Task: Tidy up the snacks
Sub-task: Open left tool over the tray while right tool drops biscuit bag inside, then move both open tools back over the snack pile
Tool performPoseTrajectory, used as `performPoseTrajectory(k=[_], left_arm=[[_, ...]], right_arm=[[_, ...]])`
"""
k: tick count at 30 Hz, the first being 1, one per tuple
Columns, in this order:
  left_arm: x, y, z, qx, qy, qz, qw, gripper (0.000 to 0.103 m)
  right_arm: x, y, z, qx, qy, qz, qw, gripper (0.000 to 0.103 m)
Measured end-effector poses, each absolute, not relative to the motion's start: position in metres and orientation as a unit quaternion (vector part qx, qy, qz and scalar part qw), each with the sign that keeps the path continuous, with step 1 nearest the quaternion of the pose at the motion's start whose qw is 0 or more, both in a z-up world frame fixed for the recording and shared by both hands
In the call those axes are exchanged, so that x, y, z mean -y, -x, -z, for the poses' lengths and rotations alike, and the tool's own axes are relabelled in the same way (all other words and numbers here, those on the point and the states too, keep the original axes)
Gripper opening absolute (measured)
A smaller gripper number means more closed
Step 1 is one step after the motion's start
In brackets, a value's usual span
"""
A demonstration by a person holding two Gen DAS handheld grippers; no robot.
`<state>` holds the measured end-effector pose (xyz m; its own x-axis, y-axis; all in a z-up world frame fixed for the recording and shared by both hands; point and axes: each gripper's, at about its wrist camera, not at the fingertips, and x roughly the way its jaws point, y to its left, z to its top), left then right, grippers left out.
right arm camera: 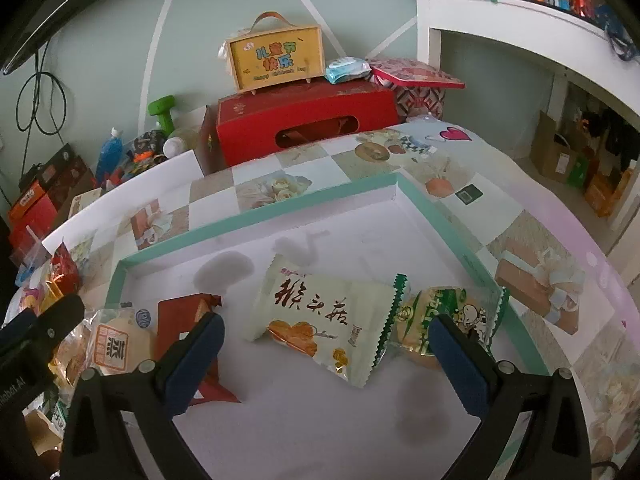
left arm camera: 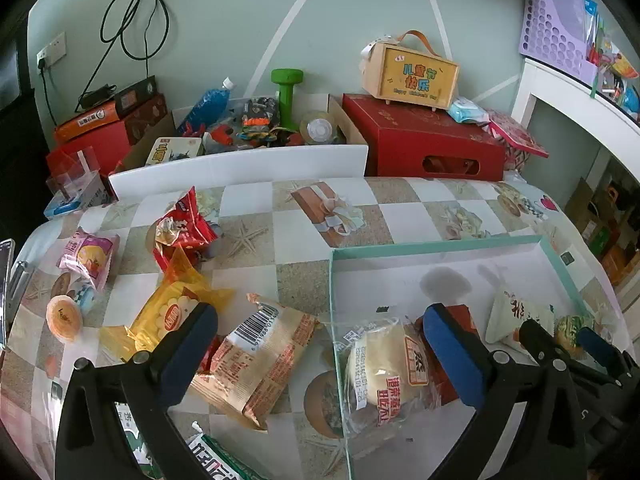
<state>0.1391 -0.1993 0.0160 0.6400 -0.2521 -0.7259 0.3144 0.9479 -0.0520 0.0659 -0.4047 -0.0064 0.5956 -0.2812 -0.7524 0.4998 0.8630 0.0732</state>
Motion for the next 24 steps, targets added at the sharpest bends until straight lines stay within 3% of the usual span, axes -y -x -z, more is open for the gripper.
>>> performPoseTrajectory(k=[14,24], left_arm=[[0.190,-0.132,-0.019,-0.396,-0.041,0.157,0.904,0.102],[0.143,-0.118,-0.028,-0.393,-0.011,0.122,0.912,0.103]], right_arm=[[0.397,-0.065,-0.003,-0.386,-0.151,0.218,0.884,0.103],[0.356,-0.068,-0.020,-0.364,-0.126,0.162,0.909,0.103]])
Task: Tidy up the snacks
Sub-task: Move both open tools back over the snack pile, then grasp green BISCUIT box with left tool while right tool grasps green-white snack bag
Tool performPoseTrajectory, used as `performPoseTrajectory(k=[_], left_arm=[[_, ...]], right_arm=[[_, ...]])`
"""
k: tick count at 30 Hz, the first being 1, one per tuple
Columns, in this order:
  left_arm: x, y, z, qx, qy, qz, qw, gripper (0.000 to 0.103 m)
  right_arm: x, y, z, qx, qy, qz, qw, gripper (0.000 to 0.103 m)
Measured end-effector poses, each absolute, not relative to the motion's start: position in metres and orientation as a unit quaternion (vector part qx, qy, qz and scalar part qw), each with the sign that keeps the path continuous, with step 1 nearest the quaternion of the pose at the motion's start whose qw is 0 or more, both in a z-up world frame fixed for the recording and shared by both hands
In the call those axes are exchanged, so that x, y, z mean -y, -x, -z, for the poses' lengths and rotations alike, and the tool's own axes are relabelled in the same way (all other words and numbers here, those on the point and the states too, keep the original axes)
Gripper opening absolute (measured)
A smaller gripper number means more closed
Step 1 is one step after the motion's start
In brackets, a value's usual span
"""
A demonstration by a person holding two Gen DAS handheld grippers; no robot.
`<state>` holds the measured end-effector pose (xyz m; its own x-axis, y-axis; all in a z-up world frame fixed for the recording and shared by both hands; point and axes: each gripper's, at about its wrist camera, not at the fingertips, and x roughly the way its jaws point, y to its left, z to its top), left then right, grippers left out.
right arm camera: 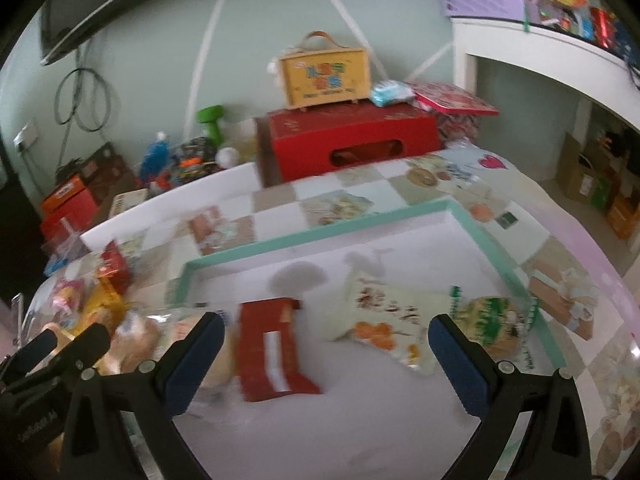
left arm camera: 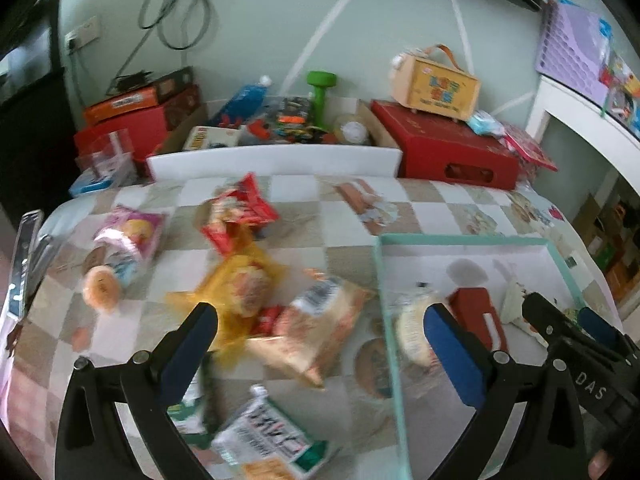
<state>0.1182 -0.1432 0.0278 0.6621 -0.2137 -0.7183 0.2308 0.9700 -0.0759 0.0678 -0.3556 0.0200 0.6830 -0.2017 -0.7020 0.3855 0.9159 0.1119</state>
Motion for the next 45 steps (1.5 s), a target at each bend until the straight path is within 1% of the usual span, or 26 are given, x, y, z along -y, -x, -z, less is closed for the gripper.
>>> performPoseTrajectory(k=[5,11,20,25,33,41,45], left_arm=[[0.101,-0.114,-0.029,-0.389,0.012,0.080,0.918,0.102],[0.047,-0.109,-0.024,-0.395,0.050,0.029,0.917,0.102],[-0.003,-0.095,-0.018,-0.393,0.096,-0.013,0.914,0.102],[-0.013,-0.087,-0.013,-0.396,0.108,-0.015,0.912,0.103],[-0.011,-0.088,0.006,-0.425,0.097,-0.008,0.900,0.103],[-0.012,-0.098,0.028,-0.457,0.098,-0.009,0.884,0.103],[-0.009,-0.101,0.032,-0.466,0.093,-0.006,0.880,0.103]], right_arm=[[0.328,-0.071,-0.025,-0.359,-0.104,0.129,0.918,0.103],[0.301,-0.075,-0.024,-0.366,-0.116,0.080,0.920,0.103],[0.243,-0.075,-0.021,-0.382,-0.090,0.005,0.920,0.103],[0.211,-0.072,-0.015,-0.395,-0.059,-0.028,0.916,0.103],[0.180,-0.068,0.007,-0.429,-0.034,-0.059,0.901,0.103],[0.170,-0.076,0.028,-0.460,-0.011,-0.058,0.886,0.095],[0.166,-0.078,0.032,-0.466,-0.002,-0.061,0.883,0.093]])
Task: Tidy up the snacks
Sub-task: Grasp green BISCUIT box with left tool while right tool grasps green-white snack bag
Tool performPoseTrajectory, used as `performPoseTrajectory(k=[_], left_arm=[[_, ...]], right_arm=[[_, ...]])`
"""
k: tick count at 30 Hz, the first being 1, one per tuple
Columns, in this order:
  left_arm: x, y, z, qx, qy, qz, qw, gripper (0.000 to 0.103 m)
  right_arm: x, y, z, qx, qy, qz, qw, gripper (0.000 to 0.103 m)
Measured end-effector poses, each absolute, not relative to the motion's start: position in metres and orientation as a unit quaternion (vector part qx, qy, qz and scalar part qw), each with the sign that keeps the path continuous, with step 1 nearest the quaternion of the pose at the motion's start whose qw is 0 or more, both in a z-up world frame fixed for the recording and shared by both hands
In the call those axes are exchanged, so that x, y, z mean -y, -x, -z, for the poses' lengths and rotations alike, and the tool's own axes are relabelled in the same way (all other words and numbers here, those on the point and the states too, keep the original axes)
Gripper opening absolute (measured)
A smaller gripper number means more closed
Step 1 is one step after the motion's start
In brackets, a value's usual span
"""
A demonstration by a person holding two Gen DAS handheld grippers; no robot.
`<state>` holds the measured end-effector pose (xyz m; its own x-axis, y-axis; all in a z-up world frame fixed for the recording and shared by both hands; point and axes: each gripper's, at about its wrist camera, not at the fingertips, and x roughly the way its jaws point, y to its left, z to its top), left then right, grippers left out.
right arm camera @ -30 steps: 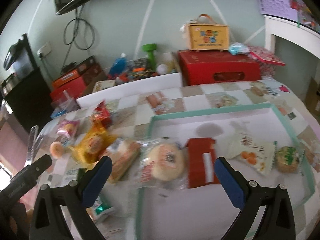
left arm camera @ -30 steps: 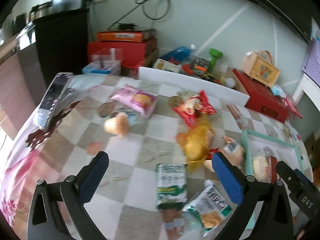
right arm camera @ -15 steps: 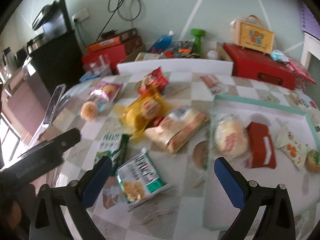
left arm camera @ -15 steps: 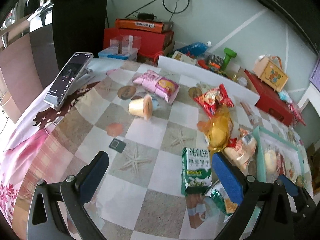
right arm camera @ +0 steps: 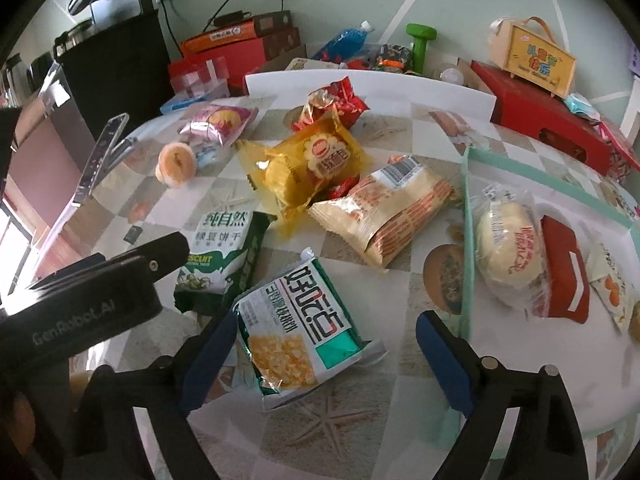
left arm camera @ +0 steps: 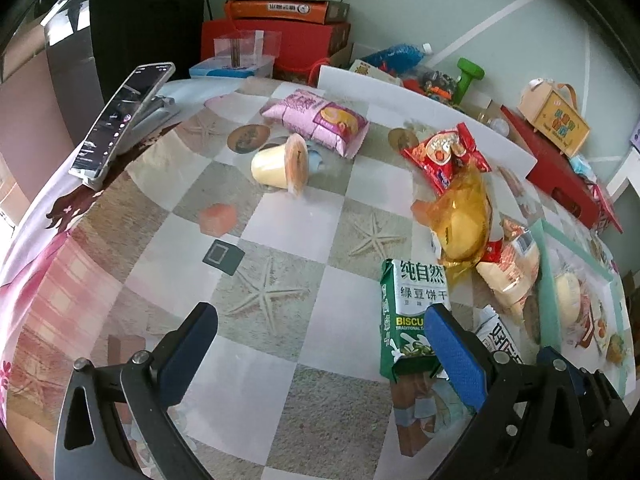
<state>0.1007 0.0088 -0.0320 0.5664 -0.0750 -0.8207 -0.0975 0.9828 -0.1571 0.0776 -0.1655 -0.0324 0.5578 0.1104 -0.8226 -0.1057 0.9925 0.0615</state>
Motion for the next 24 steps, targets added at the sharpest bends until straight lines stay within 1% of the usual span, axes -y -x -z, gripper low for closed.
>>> performPoseTrajectory(k=[15,21,24], left_arm=[[0.004,-0.107,0.039,-0.488,0.079,0.009,0.869,0.103],[0.007,-0.110,0.039,-0.490,0.085,0.018,0.867,0.103],[0.010,-0.112,0.040,-0.492,0.084,0.021,0.866,0.103]], right_arm=[[0.156,-0.082,0.046,-0.482,0.023,-0.064,0.873,0.092],[0.163,-0.084,0.045,-0.478,0.012,-0.054,0.876,0.082],[0.167,-0.085,0.044,-0.476,0.006,-0.046,0.878,0.074]])
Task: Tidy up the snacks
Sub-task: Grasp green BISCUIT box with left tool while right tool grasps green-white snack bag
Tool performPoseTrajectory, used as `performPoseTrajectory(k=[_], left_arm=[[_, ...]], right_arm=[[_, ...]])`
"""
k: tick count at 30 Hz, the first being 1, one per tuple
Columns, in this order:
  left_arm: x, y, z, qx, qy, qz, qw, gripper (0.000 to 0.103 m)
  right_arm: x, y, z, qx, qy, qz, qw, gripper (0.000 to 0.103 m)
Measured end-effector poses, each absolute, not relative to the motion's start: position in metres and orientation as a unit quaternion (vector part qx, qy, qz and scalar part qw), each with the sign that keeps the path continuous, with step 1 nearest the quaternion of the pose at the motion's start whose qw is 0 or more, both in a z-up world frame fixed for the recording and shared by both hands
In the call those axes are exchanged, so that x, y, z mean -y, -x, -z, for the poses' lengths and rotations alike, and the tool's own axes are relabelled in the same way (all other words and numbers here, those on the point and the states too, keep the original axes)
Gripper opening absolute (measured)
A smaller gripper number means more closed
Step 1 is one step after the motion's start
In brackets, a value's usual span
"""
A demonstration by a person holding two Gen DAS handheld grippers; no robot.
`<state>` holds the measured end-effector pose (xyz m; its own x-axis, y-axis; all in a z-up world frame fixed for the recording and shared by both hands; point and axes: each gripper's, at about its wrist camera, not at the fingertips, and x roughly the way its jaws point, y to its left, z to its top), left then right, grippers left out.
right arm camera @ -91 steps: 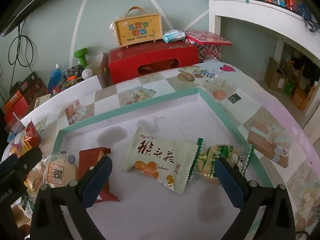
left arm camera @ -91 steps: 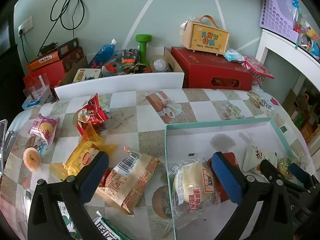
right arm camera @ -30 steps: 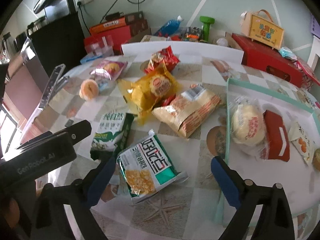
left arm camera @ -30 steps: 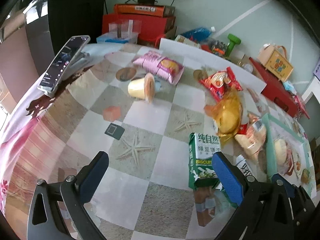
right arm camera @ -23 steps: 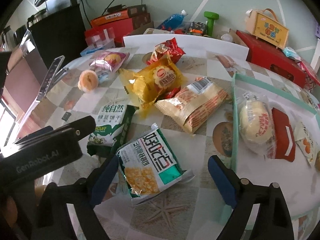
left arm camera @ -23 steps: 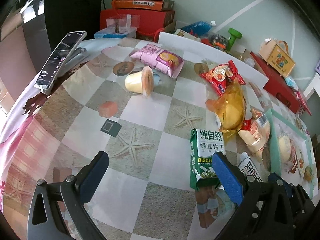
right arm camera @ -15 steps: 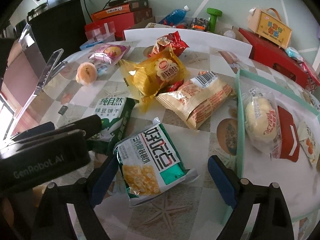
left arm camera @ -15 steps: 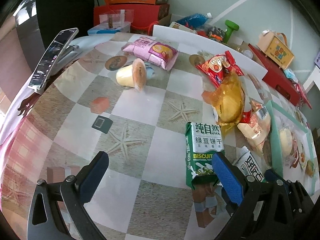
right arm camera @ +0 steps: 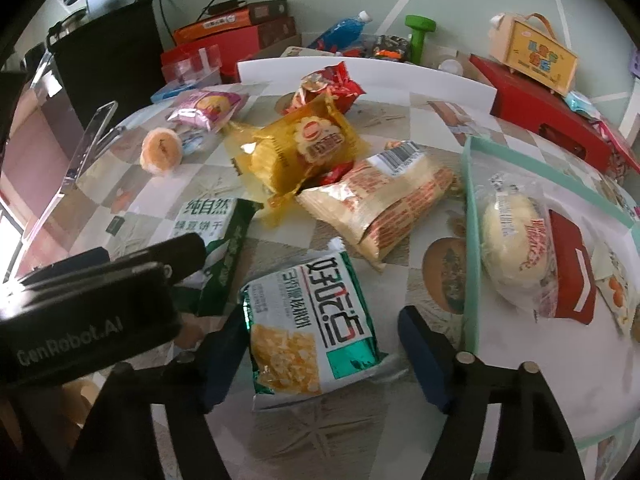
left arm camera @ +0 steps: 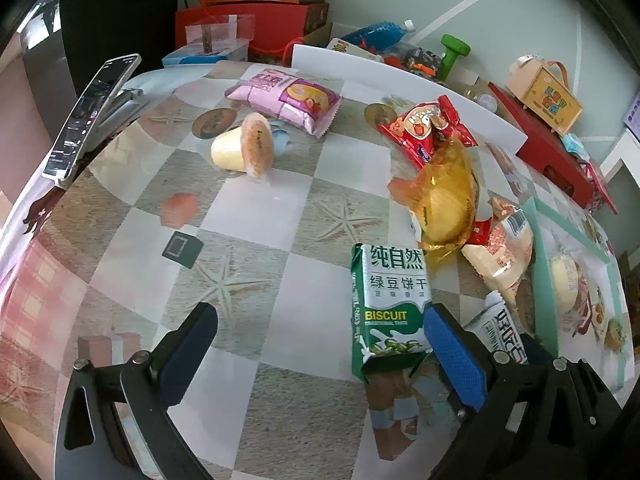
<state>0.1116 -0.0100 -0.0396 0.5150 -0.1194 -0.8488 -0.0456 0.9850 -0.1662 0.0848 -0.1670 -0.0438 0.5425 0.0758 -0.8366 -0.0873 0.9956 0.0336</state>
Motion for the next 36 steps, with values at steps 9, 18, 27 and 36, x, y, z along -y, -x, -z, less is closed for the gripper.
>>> performPoseTrajectory(k=[9,18,27,36], left_arm=[[0.016,-0.117,0.042,-0.495,0.087,0.027,0.864,0.103],[0.042,-0.131,0.052,-0.505,0.026,0.015,0.863,0.103],[0.020,-0.128,0.055,-0.504,0.027,-0.054,0.862,0.102],[0.021,-0.125,0.049,-0.494,0.032,-0.042,0.868,0.078]], right_arm=[[0.173,-0.086,0.043,-0.477,-0.003,-0.036,0.878,0.062],[0.174,-0.086,0.043,-0.478,-0.001,-0.036,0.878,0.061],[0.174,-0.087,0.044,-0.478,0.000,-0.038,0.877,0.061],[0.172,-0.087,0.044,-0.479,0.007,-0.038,0.877,0.057]])
